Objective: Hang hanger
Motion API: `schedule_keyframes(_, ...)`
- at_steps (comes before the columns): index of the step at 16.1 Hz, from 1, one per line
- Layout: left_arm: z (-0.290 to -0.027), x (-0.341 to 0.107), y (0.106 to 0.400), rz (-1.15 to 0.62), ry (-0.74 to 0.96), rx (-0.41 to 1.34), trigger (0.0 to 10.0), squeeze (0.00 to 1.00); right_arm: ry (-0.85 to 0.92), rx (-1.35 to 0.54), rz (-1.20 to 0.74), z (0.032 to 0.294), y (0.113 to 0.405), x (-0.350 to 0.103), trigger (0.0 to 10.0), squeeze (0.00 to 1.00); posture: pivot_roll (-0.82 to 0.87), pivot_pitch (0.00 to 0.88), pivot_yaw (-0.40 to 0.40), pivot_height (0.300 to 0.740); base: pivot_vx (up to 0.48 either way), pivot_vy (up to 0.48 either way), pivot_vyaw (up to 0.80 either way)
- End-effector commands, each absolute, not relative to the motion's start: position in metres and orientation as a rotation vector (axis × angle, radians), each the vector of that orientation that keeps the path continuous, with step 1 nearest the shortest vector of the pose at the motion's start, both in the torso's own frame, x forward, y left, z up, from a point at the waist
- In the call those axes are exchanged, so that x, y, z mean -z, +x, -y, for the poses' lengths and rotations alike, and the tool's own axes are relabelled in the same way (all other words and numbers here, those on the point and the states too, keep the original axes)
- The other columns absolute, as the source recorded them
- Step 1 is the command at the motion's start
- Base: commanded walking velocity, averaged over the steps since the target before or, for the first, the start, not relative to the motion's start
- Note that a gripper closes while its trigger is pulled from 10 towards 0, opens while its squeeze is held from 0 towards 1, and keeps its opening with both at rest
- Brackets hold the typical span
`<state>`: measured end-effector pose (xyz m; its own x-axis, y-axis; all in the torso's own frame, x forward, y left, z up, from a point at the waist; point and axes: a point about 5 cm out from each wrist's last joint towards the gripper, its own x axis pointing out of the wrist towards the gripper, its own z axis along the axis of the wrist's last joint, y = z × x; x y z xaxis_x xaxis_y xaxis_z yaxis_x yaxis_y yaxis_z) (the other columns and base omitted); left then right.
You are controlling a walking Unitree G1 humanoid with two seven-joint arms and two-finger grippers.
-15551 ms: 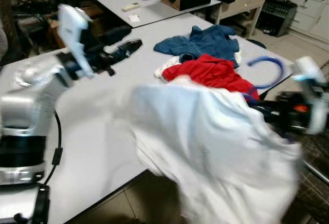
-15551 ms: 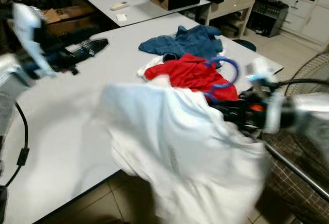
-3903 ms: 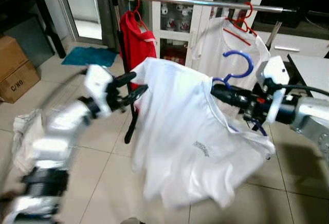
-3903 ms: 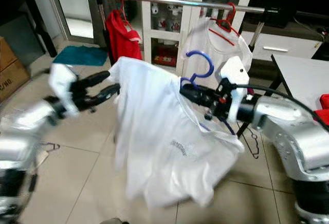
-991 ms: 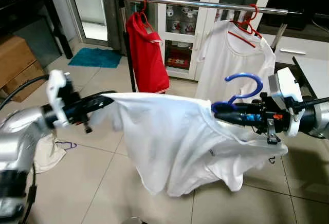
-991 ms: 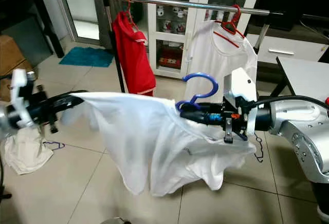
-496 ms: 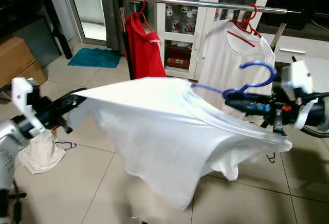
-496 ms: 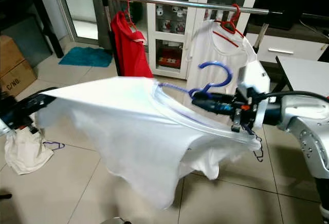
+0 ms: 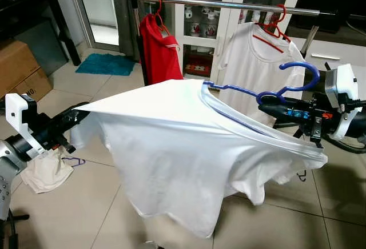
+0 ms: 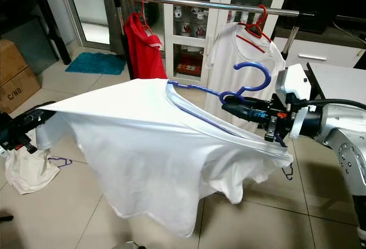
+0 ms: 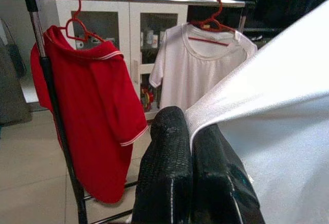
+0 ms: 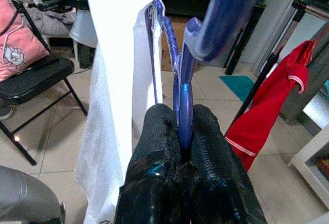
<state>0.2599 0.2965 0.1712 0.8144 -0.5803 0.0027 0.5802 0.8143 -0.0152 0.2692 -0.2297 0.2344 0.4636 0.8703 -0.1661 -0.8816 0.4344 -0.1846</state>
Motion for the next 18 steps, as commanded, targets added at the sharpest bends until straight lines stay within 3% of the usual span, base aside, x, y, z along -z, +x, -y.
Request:
schedule_keyframes(1, -0.3, -0.167, 0.259, -0.029, 0.02, 0.579, 0.0, 0.0, -0.293, -1.034, -0.016, 0.242, 0.271, -0.244, 10.0, 0.0, 0.0, 0.0, 0.038, 0.74, 0.0, 0.0, 0.0)
schedule_keyframes(2, -0.296, -0.166, 0.261, -0.029, 0.019, 0.594, 10.0, 0.0, -0.292, -1.044, -0.013, 0.24, 0.27, -0.244, 10.0, 0.0, 0.0, 0.0, 0.038, 0.74, 0.0, 0.0, 0.0)
schedule_keyframes(3, -0.289, -0.166, 0.265, -0.027, 0.014, 0.623, 10.0, 0.0, -0.294, -1.063, -0.011, 0.236, 0.27, -0.243, 10.0, 0.0, 0.0, 0.0, 0.038, 0.74, 0.0, 0.0, 0.0)
schedule_keyframes(4, -0.284, -0.166, 0.269, -0.021, 0.006, 0.641, 10.0, 1.0, -0.299, -1.072, -0.012, 0.233, 0.27, -0.243, 10.0, 0.0, 0.0, 0.0, 0.039, 0.74, 0.0, 0.0, 0.0)
schedule_keyframes(8, -0.27, -0.174, 0.282, 0.017, 0.008, 0.695, 10.0, 1.0, -0.329, -1.078, -0.034, 0.222, 0.272, -0.241, 10.0, 0.0, 0.0, 0.0, 0.041, 0.74, 0.0, 0.0, 0.0)
schedule_keyframes(10, -0.264, -0.179, 0.287, 0.039, 0.021, 0.713, 10.0, 1.0, -0.37, -0.982, -0.111, 0.218, 0.281, -0.234, 10.0, 0.0, 0.0, 0.0, 0.041, 0.74, 0.0, 0.0, 0.0)
schedule_keyframes(13, -0.246, -0.191, 0.297, 0.083, 0.012, 0.709, 10.0, 1.0, -0.403, -0.98, -0.202, 0.203, 0.28, -0.219, 10.0, 0.0, 0.0, 0.0, 0.039, 0.74, 0.0, 0.0, 0.0)
schedule_keyframes(16, -0.22, -0.191, 0.305, 0.037, 0.028, 0.7, 10.0, 1.0, -0.302, -0.778, -0.31, 0.191, 0.293, -0.199, 10.0, 0.0, 0.0, 0.0, 0.041, 0.74, 0.0, 0.0, 0.0)
schedule_keyframes(17, -0.206, -0.184, 0.308, -0.003, 0.059, 0.686, 10.0, 0.78, -0.213, -0.727, -0.335, 0.187, 0.294, -0.189, 10.0, 0.0, 0.0, 0.0, 0.041, 0.74, 0.0, 0.0, 0.0)
schedule_keyframes(18, -0.199, -0.183, 0.307, -0.007, 0.061, 0.695, 10.0, 0.26, -0.158, -0.719, -0.342, 0.183, 0.293, -0.185, 10.0, 0.0, 0.0, 0.0, 0.041, 0.74, 0.0, 0.0, 0.0)
